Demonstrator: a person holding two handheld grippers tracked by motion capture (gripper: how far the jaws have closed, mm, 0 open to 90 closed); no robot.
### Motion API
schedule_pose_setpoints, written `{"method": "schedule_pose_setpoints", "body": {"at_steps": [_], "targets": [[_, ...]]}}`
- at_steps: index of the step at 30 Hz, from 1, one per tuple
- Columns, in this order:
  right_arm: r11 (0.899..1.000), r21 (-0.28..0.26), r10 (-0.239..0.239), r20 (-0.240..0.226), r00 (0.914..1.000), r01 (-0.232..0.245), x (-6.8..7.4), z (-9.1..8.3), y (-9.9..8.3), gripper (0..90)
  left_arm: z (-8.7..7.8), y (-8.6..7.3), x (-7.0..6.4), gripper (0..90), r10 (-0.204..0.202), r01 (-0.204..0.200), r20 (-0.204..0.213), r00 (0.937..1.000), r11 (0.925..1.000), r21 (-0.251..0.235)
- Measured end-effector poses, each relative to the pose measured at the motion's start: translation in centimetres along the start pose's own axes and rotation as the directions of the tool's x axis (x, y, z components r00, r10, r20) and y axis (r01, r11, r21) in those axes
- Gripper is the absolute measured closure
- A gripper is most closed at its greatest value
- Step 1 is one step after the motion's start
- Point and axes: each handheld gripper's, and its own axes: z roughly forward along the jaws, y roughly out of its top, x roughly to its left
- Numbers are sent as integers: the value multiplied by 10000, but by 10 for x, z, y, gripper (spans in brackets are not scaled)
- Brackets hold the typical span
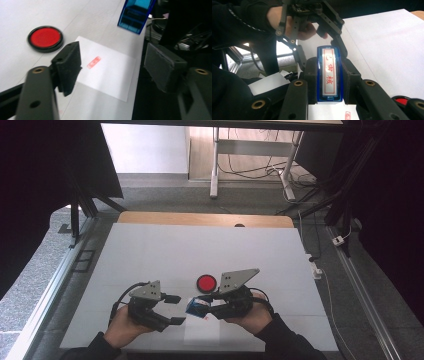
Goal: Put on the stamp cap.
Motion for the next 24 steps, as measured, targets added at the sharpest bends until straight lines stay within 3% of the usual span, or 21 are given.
{"method": "schedule_pose_setpoints", "body": {"at_steps": [5,12,19,24], "targets": [[10000,38,42,199,9998,-43,-1,-1,-1,706,-10,-9,-3,215,-422,420,-531,9977,9991,-54],[9998,202,62,506,9987,-72,-3,-1,-2,705,-26,-24,-7,167,-1006,985,-1085,9890,9948,-247],[9996,237,159,813,9966,-178,-6,-2,-4,705,-35,-35,-10,94,-1587,1550,-1676,9730,9873,-350],[9993,241,255,1019,9945,-281,-8,-4,-5,705,-40,-41,-12,81,-1816,1781,-1824,9663,9834,-358]]}}
